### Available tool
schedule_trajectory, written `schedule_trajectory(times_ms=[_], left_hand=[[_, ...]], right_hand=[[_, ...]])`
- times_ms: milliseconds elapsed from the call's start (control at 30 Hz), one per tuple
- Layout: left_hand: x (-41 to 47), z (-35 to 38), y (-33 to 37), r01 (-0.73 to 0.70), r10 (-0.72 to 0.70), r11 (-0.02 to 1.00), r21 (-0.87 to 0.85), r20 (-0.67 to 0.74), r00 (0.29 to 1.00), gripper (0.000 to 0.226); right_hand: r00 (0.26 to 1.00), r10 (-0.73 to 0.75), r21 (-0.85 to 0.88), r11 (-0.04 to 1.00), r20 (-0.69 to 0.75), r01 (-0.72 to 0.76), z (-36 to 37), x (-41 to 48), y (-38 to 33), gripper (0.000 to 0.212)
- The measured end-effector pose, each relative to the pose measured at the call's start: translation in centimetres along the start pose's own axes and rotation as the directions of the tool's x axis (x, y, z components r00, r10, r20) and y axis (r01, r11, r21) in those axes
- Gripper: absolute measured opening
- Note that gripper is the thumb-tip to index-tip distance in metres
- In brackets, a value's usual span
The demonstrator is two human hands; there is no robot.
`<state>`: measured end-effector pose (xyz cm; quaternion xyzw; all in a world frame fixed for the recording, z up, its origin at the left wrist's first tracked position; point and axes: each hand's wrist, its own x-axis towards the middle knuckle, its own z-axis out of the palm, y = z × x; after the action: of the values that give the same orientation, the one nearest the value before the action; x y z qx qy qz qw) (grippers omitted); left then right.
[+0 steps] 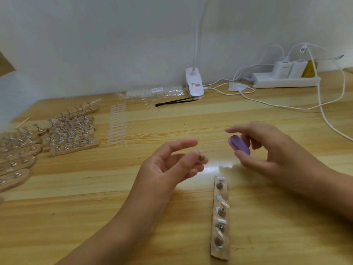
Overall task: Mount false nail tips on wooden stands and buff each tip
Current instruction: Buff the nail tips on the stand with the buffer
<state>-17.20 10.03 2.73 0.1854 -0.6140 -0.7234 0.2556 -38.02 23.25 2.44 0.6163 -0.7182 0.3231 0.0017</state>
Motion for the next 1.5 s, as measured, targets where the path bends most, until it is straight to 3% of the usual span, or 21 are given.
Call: schedule_trajectory(times_ms=[200, 333, 500, 1000, 1267, 1400, 1500], left_hand=[[0.3, -0.4, -0.1, -0.035, 0.007, 0.936, 0.351, 0.08, 0.997, 0.02], [0.5, -0.9, -0.4, -0.072, 0.032, 0.87, 0.488, 0.09, 0.995, 0.015], [0.2, 0.0, -0.7, -0.089, 0.011, 0.85, 0.52, 0.15, 0.989, 0.018], [-0.3, 0.8, -1.4, -0.125, 0.044, 0.749, 0.651, 0.139, 0.989, 0.02], [-0.5, 0.2, -0.9, -0.167, 0.071, 0.649, 0.742, 0.16, 0.985, 0.03], [-0.5, -0.4, -0.2, -0.182, 0.073, 0.631, 0.754, 0.176, 0.982, 0.026], [-0.8, -0.2, 0.0, -0.16, -0.036, 0.587, 0.794, 0.223, 0.974, 0.015]], right_hand=[[0.997, 0.076, 0.062, 0.995, 0.013, -0.076, 0.6, 0.3, 2.1, 0.033], [0.997, 0.065, 0.088, 0.994, 0.033, -0.067, 1.0, 0.3, 2.1, 0.034], [0.995, 0.078, 0.124, 0.989, 0.068, -0.086, 1.3, 0.3, 2.3, 0.036], [0.991, 0.093, 0.125, 0.987, 0.092, -0.104, 1.1, 0.4, 1.9, 0.036], [0.991, 0.093, 0.118, 0.988, 0.095, -0.104, 1.1, 0.3, 1.9, 0.038], [0.983, 0.178, 0.291, 0.939, 0.048, -0.185, 0.9, 0.2, 1.6, 0.044], [0.973, 0.219, 0.403, 0.885, 0.077, -0.231, 0.7, 0.2, 1.1, 0.034]])
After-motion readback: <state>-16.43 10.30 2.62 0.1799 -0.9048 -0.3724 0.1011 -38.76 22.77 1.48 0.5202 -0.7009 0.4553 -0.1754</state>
